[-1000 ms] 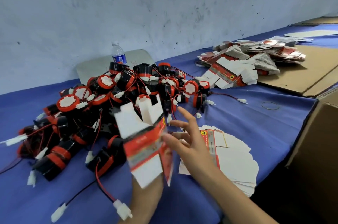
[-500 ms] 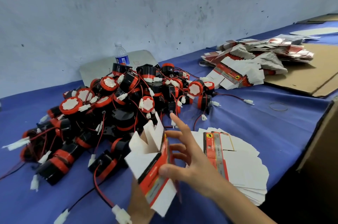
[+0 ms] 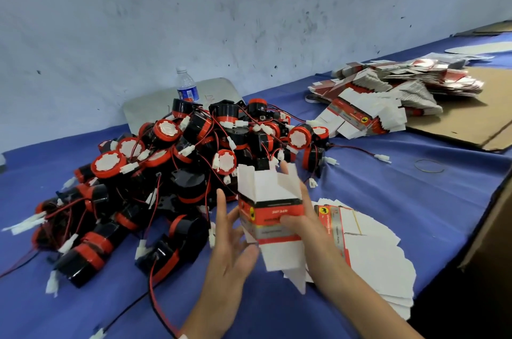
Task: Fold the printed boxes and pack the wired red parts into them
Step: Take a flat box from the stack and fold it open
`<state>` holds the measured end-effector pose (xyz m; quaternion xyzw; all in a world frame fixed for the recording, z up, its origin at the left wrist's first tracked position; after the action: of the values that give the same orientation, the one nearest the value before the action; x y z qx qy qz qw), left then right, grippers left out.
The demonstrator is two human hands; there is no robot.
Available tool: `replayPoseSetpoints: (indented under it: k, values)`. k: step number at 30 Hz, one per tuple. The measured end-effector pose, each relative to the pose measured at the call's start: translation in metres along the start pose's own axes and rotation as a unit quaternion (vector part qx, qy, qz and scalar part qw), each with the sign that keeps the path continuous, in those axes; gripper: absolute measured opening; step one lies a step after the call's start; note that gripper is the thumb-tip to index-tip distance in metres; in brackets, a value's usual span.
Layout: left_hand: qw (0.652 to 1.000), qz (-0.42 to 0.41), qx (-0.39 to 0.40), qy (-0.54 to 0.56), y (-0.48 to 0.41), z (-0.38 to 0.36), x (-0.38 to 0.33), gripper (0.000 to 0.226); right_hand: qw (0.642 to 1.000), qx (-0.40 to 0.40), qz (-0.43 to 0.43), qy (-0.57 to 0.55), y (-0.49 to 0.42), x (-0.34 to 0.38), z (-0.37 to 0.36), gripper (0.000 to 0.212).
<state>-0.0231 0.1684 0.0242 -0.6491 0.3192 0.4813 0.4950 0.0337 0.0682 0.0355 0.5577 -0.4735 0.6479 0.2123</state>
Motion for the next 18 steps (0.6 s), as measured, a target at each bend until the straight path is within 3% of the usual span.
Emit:
replayPoseSetpoints:
  k: [2,10,14,18]
  values:
    - [0.999,-0.023,-0.004,-0.029,0.005,0.000,0.007,0.108,1.000,0.011,0.016,0.016,0.002,0.004,-0.006,0.064]
    - [0.998,-0.041,-0.039,0.001,-0.003,0.011,0.014,0.124,0.991,-0.006,0.066,0.118,0.003,0.014,-0.007,0.034]
    - [0.995,-0.085,-0.039,-0.042,0.001,0.011,0.015,0.099,0.987,-0.053,0.068,0.134,0.002,0.021,0.002,0.027]
    - [0.988,-0.122,-0.027,-0.092,0.006,0.002,0.003,0.104,0.990,-0.055,0.072,0.108,0.006,0.028,0.007,0.026]
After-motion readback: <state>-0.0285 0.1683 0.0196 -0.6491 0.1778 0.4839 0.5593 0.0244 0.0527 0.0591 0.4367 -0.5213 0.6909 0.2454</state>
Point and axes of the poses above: each hand's wrist, its own y-axis away from the middle knuckle, its own z-axis out of the back of the hand, x = y × z, the point moved 8 cm from there along -y, towards the middle knuckle, and after that the axes turned 5 degrees about -x, right-handed, at the moved point
